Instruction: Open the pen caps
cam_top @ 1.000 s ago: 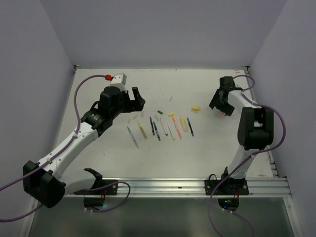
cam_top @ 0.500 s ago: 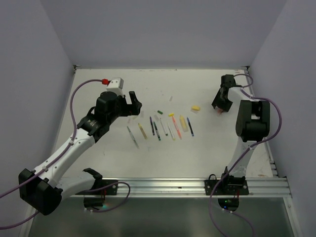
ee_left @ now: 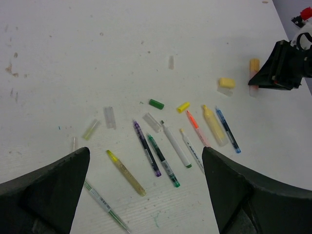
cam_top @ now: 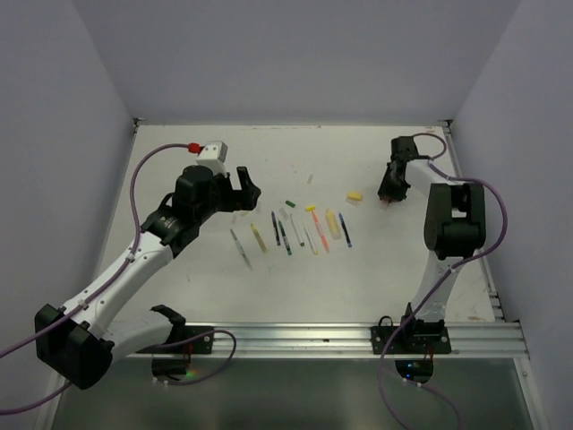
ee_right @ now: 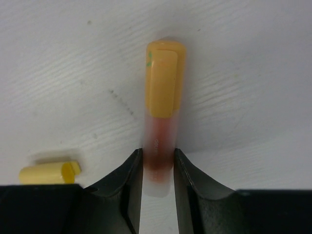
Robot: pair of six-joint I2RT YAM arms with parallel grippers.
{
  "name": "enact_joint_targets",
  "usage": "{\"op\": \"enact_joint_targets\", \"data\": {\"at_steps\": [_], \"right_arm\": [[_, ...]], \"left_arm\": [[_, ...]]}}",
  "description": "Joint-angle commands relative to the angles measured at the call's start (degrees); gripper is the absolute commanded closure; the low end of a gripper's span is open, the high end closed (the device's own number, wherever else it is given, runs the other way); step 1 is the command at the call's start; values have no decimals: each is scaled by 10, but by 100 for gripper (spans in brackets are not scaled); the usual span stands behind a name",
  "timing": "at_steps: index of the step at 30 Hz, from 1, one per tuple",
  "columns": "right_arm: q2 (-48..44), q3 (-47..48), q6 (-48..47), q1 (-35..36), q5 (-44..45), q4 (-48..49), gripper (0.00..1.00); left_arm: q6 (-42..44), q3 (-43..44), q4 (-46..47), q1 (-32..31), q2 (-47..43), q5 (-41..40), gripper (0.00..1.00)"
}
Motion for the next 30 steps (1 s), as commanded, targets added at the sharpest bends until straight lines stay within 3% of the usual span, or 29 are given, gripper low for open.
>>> {"op": "enact_joint_targets", "data": {"at_steps": [1,10,17,24,30], "right_arm": [[-67,-21,-34,42,-26,25,100],[-282,-118,-96,215,-115,120,100],[-380,-159,-123,337,-155,165,100],[-397,-165,-125,401,-159,186,100],[-396,-163,-136,419,-146,193,100]], "left_arm": [[-1,24,38,4,10,42,0],[-58,65,90,4,66,175,0],[-123,83,147,4,107,251,2],[-163,91,202,3,138,256,6],[-188,91,197,2,150,224,17]]}}
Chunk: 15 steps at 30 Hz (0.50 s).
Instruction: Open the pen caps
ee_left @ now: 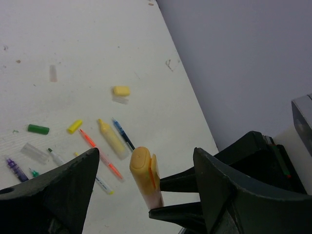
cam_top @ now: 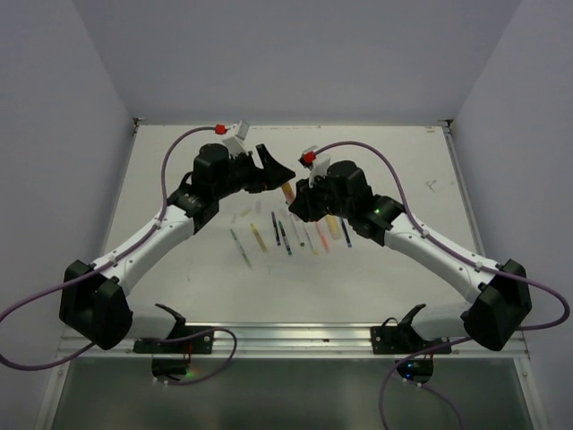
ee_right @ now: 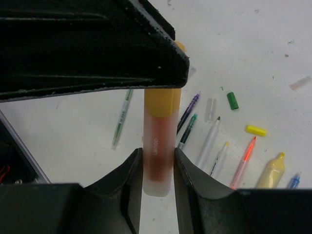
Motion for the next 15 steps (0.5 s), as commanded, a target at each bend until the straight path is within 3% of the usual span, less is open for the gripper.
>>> {"op": "enact_joint_targets", "data": {"at_steps": [1,6,12,15], "right_arm": [[-12,4,-16,5,2,38,100],[-5,9,-17,9,2,44,100],[5,17,-13,10,5,46,100],[8,20,-13,10,6,45,100]], "left_arm": [[-27,22,24,2,6,-14,21],[-29,30,18,-8,19,-34,32],[-19,40,14,-26,33,-47,55],[-13,41,16,-27,33,-51,82]]}}
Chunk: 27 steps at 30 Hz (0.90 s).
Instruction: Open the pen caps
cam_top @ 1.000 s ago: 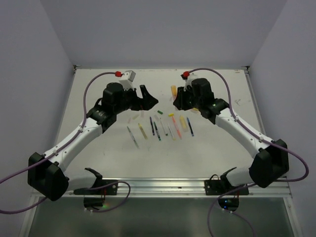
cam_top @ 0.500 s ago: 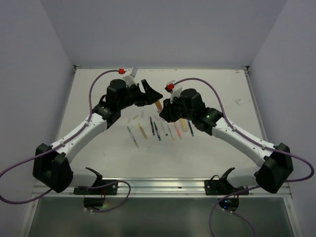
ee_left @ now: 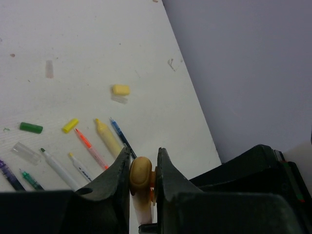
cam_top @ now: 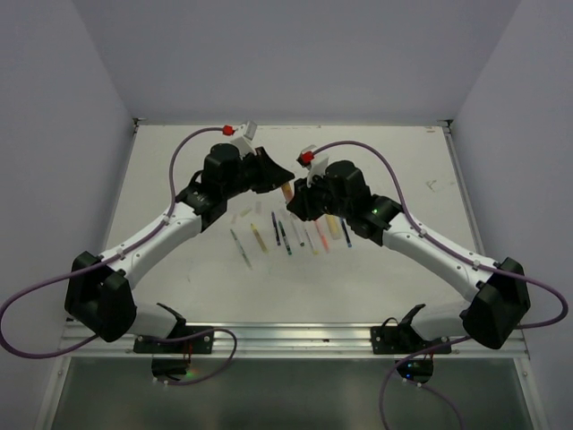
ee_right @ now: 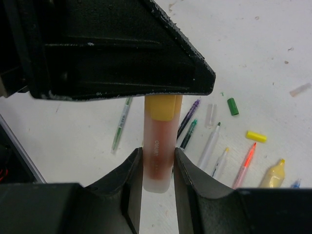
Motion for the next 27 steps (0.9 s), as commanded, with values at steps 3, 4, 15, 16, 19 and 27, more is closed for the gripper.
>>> {"op": "enact_joint_targets", "data": {"at_steps": [3,4,15,16,19,27], "right_arm": [[4,23,-4,3,0,27,100],[3,24,-2,4,-7,25,100],[-18,50,-9,-52,-170,2,34],[-18,51,-9,-56,-193,2,33],[-18,46,6,-87,-269,22,32],[10,63,14,-103,-378,52,32]], "left_arm": [[22,30,18,-4,0,-11,100],[25,29,22,-4,-3,-10,100],[101,-16,88,24,-52,90,100],[105,-23,102,31,-57,111,100],[112,-38,137,44,-70,159,100],[83,-75,245,59,-83,234,100]]}}
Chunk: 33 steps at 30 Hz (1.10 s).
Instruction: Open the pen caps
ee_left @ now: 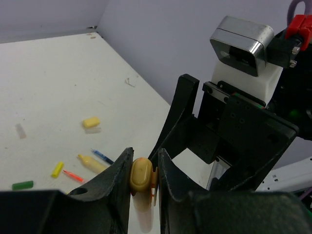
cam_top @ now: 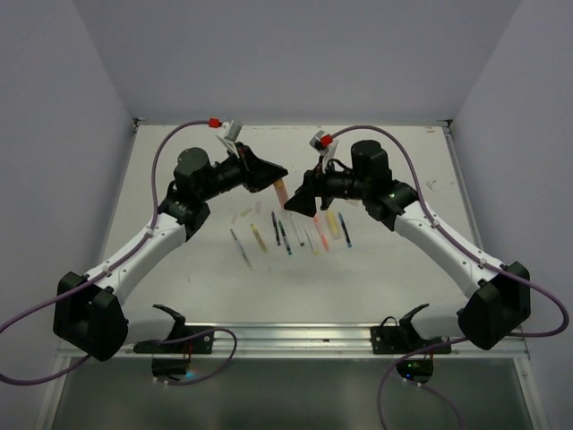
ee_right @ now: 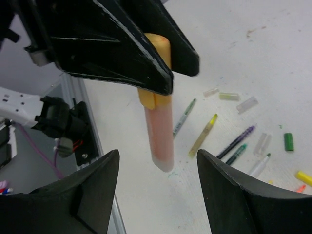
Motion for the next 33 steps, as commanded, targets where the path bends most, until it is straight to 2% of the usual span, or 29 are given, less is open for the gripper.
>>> {"op": "enact_joint_targets", "data": {"at_steps": [1,6,12,15,16,17,19,20,29,33], "right_arm": [[9,34,16,2,-97,45,32],[32,42,17,2,-123,58,33],[56,51,20,3,-140,70,44],[61,48,23,2,-147,72,64],[60,45,22,2,-155,73,77],[58,42,24,2,-157,74,86],[55,27,21,2,-159,74,98],[50,21,19,2,-163,71,100],[22,-71,-18,5,-202,6,100],[6,-136,-18,8,-205,9,100]], "left_arm": [[-10,-16,93,4,-13,62,100],[-47,-37,158,4,-13,79,100],[-68,-44,194,3,-12,83,100],[-71,-43,206,4,-10,83,100],[-73,-43,211,4,-11,80,100],[-73,-43,215,3,-11,76,100],[-75,-44,231,4,-12,64,100],[-74,-44,238,3,-12,59,100],[-44,-10,315,5,-2,-26,100],[-43,25,350,7,15,-46,100]]}}
